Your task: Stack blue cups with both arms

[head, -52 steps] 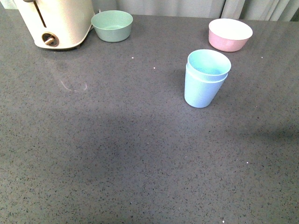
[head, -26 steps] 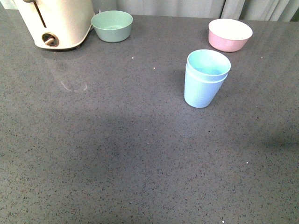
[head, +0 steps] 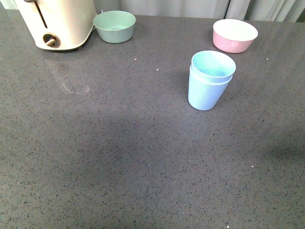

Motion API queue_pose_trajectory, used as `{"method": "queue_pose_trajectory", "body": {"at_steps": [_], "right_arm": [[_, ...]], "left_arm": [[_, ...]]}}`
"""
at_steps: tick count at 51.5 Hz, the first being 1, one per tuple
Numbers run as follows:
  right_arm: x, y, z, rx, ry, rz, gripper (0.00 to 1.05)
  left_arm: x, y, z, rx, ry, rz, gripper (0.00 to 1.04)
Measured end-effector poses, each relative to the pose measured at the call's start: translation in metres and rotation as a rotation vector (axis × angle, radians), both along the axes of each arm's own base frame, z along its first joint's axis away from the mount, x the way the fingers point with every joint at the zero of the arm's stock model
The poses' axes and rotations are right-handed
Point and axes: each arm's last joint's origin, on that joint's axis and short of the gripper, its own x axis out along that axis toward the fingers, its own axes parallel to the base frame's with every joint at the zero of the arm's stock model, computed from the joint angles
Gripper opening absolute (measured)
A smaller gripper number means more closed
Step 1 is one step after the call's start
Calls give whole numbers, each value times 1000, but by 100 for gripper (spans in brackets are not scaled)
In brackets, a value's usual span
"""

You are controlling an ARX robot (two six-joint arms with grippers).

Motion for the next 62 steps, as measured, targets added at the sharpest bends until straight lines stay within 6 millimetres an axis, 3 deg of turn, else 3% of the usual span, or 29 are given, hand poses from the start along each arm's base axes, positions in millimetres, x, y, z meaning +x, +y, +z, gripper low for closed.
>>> {"method": "queue_pose_trajectory", "body": {"at_steps": [9,33,40,55,58,62], "right_arm": [[-11,0,-3,0,7,0,2],[-12,0,-3,0,3,0,3],[-12,0,-3,0,3,0,24],[-12,0,-3,0,3,0,87],[-12,0,-3,0,3,0,96],[-12,0,-3,0,3,0,96]], "left_arm": [[0,0,0,0,0,0,96],[0,0,0,0,0,0,96],[0,0,0,0,0,0,96],[0,0,0,0,0,0,96],[0,0,0,0,0,0,96],[0,0,0,0,0,0,96]]}}
